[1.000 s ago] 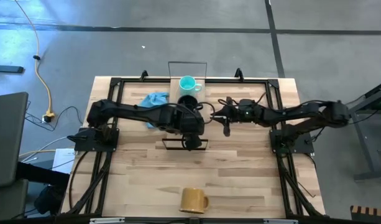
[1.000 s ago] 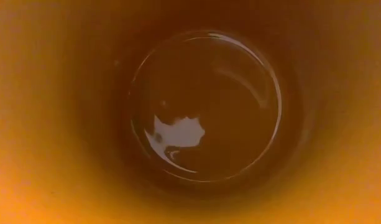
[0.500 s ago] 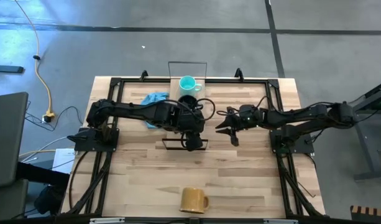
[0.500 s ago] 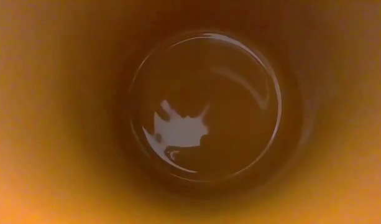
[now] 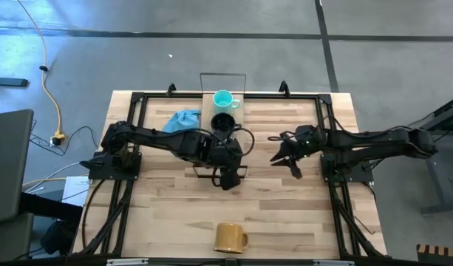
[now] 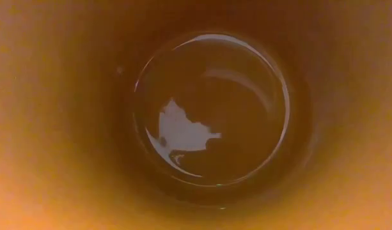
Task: Stack small to large cups/mugs on shelf
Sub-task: Put the yellow mug on the shelf
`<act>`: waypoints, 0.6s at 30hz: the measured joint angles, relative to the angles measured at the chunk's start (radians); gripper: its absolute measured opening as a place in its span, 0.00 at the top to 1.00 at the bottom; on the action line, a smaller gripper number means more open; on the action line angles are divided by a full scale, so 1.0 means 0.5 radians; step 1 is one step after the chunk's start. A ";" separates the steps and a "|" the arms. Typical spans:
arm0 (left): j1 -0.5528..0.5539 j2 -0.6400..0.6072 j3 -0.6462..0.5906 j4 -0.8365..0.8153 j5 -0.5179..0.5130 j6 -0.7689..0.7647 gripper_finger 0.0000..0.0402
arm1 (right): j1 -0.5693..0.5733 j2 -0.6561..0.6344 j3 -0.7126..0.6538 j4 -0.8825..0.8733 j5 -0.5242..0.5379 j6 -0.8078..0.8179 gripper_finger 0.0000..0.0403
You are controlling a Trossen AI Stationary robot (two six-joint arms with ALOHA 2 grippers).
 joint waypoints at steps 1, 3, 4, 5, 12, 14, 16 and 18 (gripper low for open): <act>-0.018 0.000 0.000 0.000 0.001 -0.034 0.55 | 0.010 -0.024 0.000 -0.024 -0.043 0.030 0.82; -0.055 0.000 0.000 0.001 0.029 -0.108 0.55 | 0.053 -0.054 0.000 -0.051 -0.131 0.086 0.82; -0.073 0.000 0.000 0.002 0.055 -0.156 0.55 | 0.081 -0.060 0.000 -0.052 -0.173 0.121 0.82; -0.094 0.000 0.000 0.001 0.075 -0.207 0.55 | 0.116 -0.061 0.000 -0.050 -0.201 0.150 0.82; -0.296 0.000 0.000 -0.045 0.138 -0.308 0.55 | 0.451 -0.026 0.000 0.034 -0.243 0.488 0.82; -0.360 0.000 0.000 -0.131 0.137 -0.301 0.55 | 0.566 -0.027 0.000 0.109 -0.218 0.599 0.82; -0.417 0.000 0.000 -0.225 0.125 -0.305 0.55 | 0.680 -0.027 0.000 0.181 -0.130 0.674 0.82; -0.475 0.000 0.000 -0.319 0.120 -0.316 0.55 | 0.784 -0.026 0.000 0.252 -0.003 0.757 0.82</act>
